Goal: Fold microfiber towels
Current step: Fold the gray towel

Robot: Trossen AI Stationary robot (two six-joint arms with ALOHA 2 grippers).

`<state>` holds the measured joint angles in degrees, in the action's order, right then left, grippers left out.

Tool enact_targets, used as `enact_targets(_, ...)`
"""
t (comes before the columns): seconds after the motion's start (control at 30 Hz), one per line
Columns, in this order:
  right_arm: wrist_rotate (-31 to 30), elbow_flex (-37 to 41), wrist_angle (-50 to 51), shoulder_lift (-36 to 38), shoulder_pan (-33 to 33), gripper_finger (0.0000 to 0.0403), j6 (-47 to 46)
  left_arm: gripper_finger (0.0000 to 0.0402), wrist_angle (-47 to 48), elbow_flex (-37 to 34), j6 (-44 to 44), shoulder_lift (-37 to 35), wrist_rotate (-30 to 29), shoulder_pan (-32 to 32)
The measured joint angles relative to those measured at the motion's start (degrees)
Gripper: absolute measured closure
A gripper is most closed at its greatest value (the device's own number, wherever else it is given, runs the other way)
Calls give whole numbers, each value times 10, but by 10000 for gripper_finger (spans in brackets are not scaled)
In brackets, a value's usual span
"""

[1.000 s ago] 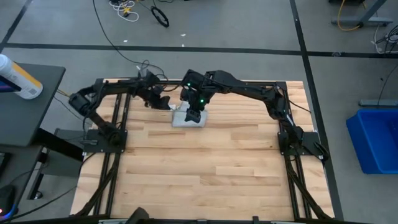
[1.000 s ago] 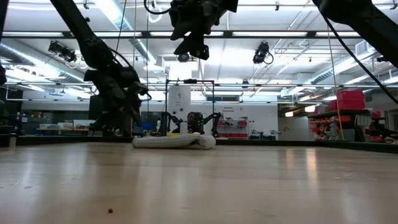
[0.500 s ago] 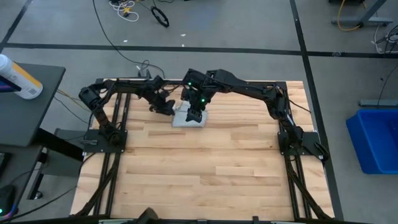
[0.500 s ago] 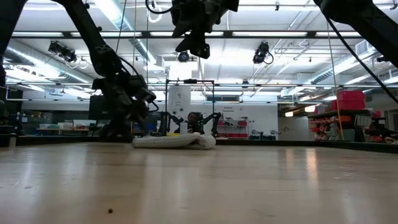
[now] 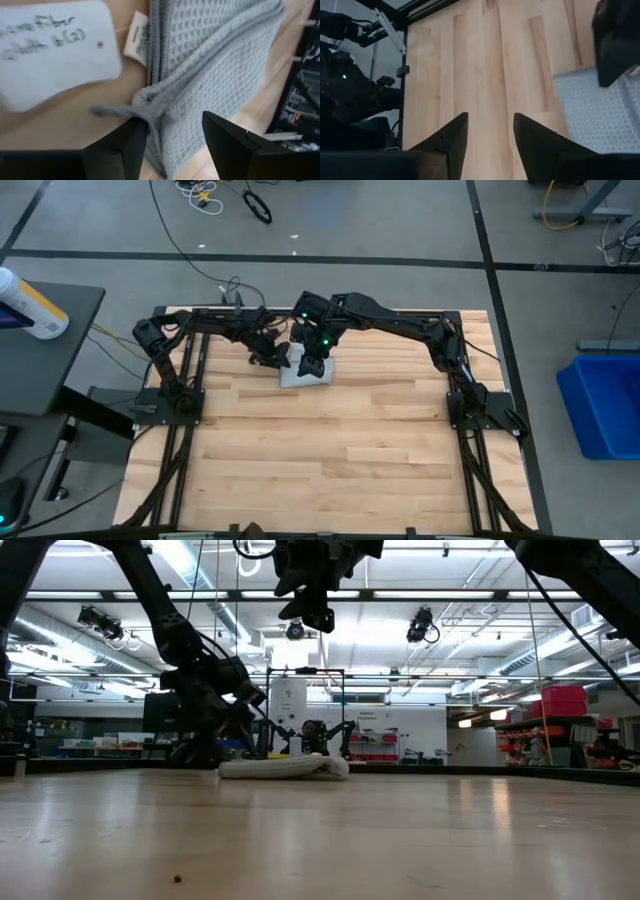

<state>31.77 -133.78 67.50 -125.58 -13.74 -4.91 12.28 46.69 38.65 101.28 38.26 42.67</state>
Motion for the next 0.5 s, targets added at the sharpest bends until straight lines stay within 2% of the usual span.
enact_targets(0.2,0,0,-8,7,0,227,-3,202,-12,2,14,21,-9,-35)
enact_targets(0.37,-3,0,-11,20,0,248,-7,210,-29,3,17,25,-18,-40)
enact_targets(0.5,-8,0,-18,27,0,270,-13,242,-32,3,14,26,-25,-39)
